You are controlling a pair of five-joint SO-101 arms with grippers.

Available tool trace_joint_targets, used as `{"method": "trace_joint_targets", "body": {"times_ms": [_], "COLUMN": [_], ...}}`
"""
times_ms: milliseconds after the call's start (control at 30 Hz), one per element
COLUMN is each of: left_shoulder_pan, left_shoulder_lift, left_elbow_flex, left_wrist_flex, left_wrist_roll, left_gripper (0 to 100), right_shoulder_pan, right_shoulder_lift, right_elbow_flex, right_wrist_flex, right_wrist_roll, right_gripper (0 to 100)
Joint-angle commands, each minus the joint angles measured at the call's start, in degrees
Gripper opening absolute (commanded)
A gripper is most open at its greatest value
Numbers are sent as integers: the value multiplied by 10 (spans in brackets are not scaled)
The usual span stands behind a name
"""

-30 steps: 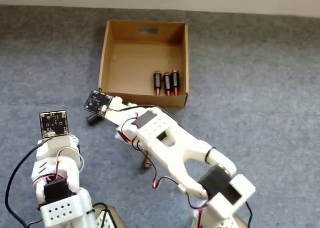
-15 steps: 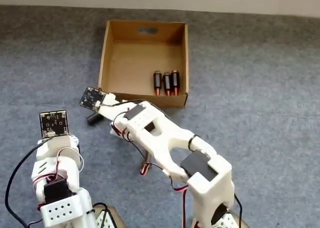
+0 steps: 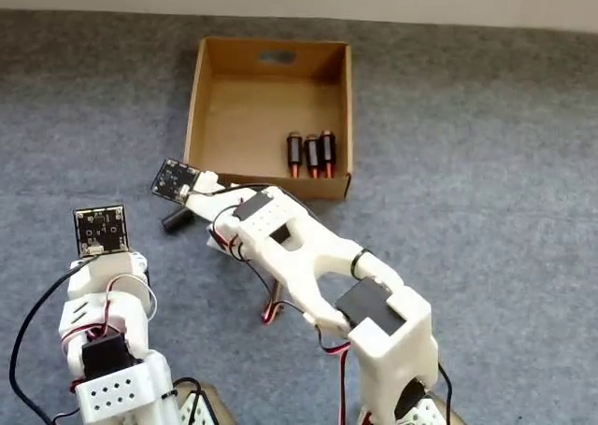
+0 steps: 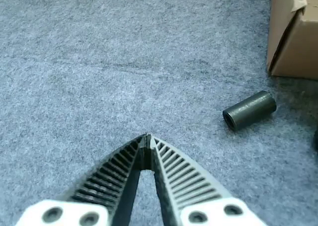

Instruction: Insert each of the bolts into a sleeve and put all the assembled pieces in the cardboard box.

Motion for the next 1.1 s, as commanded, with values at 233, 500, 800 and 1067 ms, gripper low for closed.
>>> {"method": "trace_joint_targets", "body": {"times_ms": [233, 500, 800, 1067], "left_shoulder_pan": [-6, -6, -5, -4], "left_shoulder_lift": [-7, -7, -7, -7], "left_elbow_flex": [1, 1, 2, 2], "left_wrist_flex": [-10, -10, -10, -10], "left_wrist_roll": [-4, -4, -4, -4], "left_gripper": [10, 10, 10, 10], "right_shoulder_pan": [4, 44, 225, 285], "right_shoulder_lift": [-111, -223, -372, -406], "right_elbow_flex": [-5, 121, 260, 407], "right_wrist_flex": [120, 167, 165, 107], "right_wrist_roll": [-99, -210, -210, -207], "right_gripper": [5, 5, 5, 5]}}
